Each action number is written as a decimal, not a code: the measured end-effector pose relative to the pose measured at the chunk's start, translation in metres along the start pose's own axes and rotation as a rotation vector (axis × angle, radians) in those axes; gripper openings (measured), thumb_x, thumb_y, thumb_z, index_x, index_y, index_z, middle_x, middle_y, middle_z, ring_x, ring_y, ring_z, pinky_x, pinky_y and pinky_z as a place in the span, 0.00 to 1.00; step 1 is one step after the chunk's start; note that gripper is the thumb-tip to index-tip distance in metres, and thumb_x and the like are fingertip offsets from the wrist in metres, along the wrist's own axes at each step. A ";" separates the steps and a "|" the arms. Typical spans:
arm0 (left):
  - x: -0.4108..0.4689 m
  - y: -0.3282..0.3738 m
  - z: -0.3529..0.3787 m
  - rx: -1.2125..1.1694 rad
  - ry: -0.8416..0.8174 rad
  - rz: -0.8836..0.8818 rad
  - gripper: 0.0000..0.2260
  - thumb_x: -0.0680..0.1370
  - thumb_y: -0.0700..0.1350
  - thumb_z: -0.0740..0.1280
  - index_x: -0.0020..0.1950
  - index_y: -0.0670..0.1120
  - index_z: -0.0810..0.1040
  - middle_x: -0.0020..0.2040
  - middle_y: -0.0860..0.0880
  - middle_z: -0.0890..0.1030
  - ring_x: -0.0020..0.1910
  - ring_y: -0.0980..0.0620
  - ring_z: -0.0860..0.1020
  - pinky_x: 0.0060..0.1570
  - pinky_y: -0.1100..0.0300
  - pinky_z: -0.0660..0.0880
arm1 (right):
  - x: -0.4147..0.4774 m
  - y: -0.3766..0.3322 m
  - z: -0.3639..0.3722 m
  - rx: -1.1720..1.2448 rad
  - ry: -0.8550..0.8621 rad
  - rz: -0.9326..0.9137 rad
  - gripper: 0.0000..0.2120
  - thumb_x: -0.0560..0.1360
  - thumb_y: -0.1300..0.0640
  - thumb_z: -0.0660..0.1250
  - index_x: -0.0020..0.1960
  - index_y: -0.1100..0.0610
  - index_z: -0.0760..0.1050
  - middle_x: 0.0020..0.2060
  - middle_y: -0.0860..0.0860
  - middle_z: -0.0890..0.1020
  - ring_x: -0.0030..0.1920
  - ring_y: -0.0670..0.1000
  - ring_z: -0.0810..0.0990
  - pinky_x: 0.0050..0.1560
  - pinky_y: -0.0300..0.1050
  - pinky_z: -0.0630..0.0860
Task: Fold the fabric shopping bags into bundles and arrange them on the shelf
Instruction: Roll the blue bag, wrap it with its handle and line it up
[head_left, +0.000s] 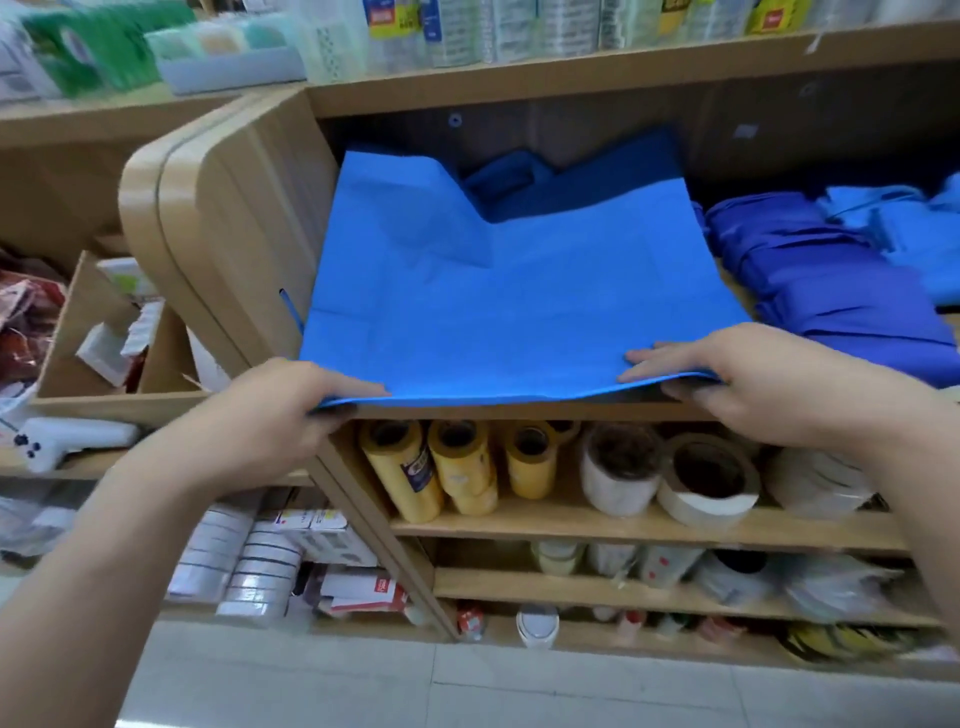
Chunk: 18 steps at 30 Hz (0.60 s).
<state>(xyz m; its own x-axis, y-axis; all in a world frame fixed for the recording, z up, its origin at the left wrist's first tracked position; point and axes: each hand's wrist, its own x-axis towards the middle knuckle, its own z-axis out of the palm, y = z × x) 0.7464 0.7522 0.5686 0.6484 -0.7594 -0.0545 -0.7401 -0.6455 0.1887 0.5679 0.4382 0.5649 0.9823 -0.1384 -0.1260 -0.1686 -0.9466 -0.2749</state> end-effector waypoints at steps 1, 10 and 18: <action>-0.001 -0.008 0.004 -0.104 0.091 -0.021 0.08 0.80 0.41 0.67 0.54 0.52 0.83 0.49 0.57 0.85 0.48 0.53 0.80 0.43 0.66 0.71 | -0.001 0.004 -0.004 -0.001 0.040 0.038 0.13 0.79 0.57 0.64 0.59 0.45 0.81 0.56 0.40 0.83 0.56 0.37 0.78 0.58 0.40 0.73; 0.015 0.004 0.041 0.224 0.790 0.015 0.20 0.72 0.42 0.75 0.63 0.44 0.77 0.45 0.43 0.80 0.37 0.41 0.78 0.28 0.52 0.74 | 0.024 0.007 -0.007 -0.064 0.427 0.451 0.29 0.71 0.44 0.74 0.69 0.45 0.67 0.60 0.54 0.77 0.60 0.61 0.74 0.47 0.52 0.70; 0.051 0.004 0.037 0.350 0.105 0.174 0.28 0.79 0.61 0.45 0.74 0.54 0.68 0.75 0.44 0.68 0.73 0.43 0.67 0.69 0.43 0.65 | 0.040 0.003 0.020 -0.452 0.432 0.113 0.22 0.74 0.59 0.67 0.67 0.48 0.75 0.73 0.54 0.68 0.76 0.56 0.59 0.68 0.65 0.55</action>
<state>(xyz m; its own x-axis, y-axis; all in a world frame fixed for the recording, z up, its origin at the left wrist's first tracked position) 0.7696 0.7082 0.5308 0.5090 -0.8591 0.0527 -0.8450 -0.5104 -0.1598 0.6049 0.4362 0.5400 0.9205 -0.2604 0.2913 -0.3150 -0.9357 0.1589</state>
